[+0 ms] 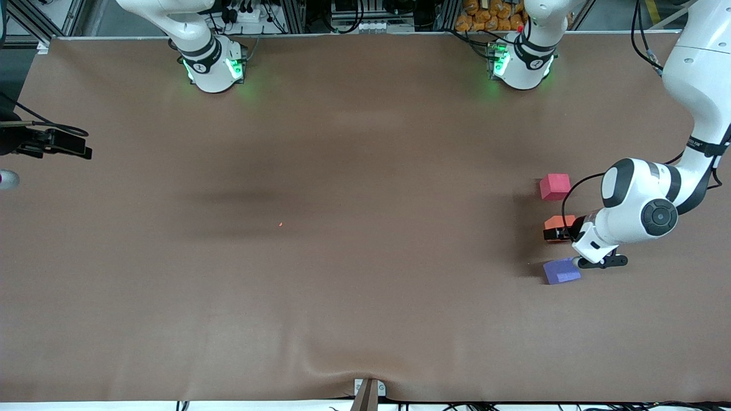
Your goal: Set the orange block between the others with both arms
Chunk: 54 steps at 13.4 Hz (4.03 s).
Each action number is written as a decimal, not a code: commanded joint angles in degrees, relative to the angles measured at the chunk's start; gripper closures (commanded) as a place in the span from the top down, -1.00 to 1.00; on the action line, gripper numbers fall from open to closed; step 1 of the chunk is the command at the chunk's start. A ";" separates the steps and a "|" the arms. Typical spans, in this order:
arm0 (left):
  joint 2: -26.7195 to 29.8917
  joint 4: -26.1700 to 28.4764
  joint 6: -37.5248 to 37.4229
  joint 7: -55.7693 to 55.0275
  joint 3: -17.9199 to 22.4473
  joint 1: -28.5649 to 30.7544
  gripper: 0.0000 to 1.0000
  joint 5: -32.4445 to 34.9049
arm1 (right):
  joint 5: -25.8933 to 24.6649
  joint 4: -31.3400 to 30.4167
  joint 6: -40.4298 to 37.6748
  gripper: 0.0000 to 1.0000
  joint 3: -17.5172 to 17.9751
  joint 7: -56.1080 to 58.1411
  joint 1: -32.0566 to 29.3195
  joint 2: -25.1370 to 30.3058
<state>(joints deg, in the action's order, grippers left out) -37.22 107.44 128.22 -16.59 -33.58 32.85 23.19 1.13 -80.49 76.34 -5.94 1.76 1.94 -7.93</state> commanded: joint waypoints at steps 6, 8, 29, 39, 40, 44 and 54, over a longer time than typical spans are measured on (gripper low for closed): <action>1.97 0.58 0.19 -0.72 -0.61 0.99 1.00 1.86 | 0.54 0.51 -0.75 1.00 0.49 -0.62 -0.36 0.28; 3.02 0.66 -0.07 0.24 -0.88 2.21 1.00 1.77 | 0.54 0.51 -0.58 1.00 0.49 -0.62 -0.36 0.19; 16.30 -21.48 -34.16 0.16 -18.19 -0.07 1.00 -5.44 | 0.54 0.51 -0.22 1.00 0.49 -0.97 0.35 0.10; 16.65 -24.56 -35.05 0.69 -18.10 0.63 1.00 -10.53 | 0.28 0.51 0.22 1.00 0.49 -0.79 0.35 0.10; 16.82 -24.56 -35.75 0.95 -18.28 0.81 1.00 -10.62 | 0.28 0.51 0.22 1.00 0.49 -0.70 0.35 0.10; 20.76 -23.87 -36.90 7.52 -16.36 0.82 1.00 -10.88 | 0.28 0.42 0.22 1.00 0.49 -0.62 0.26 0.10; 32.81 -17.62 -37.78 18.94 29.67 -33.17 1.00 -21.87 | -0.07 0.42 0.22 1.00 0.49 -0.70 0.26 0.10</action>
<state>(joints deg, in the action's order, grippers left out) -8.09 87.87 90.15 -2.06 -10.77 4.01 2.90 1.11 -80.47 76.66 -5.56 1.74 2.20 -7.93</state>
